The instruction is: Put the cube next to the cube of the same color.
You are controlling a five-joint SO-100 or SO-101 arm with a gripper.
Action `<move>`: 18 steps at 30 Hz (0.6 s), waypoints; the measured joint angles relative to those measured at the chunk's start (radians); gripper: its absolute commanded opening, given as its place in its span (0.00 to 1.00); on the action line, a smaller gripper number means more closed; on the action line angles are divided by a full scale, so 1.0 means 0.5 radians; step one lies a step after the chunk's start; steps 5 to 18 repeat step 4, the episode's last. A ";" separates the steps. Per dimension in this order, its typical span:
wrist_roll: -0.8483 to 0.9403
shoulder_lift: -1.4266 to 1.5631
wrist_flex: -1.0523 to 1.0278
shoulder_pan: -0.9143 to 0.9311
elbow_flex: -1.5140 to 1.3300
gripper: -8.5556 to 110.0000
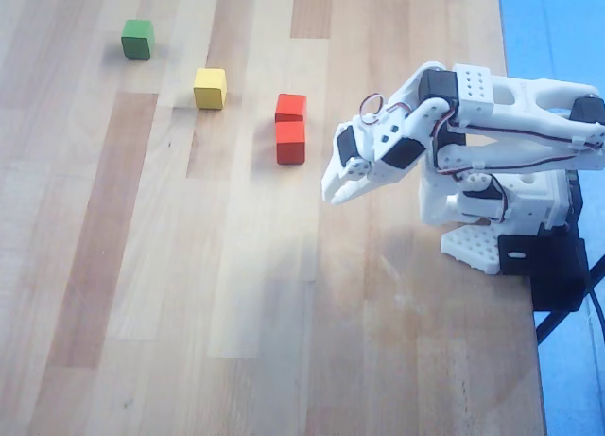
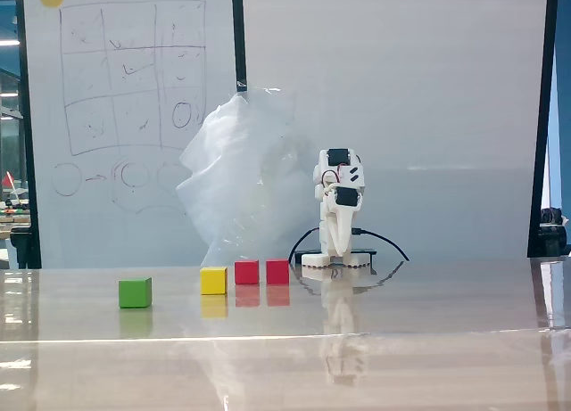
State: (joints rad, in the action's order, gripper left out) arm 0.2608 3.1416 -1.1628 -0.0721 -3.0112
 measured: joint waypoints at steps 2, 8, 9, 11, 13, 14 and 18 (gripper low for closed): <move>0.000 0.000 0.000 0.000 0.000 0.07; 0.000 0.000 0.000 0.000 0.000 0.07; 0.000 0.000 0.000 0.000 0.000 0.07; 0.000 0.000 0.000 0.000 0.000 0.07; 0.000 0.000 0.000 0.000 0.000 0.07; 0.000 0.000 0.000 0.000 0.000 0.07; 0.000 0.000 0.000 0.000 0.000 0.07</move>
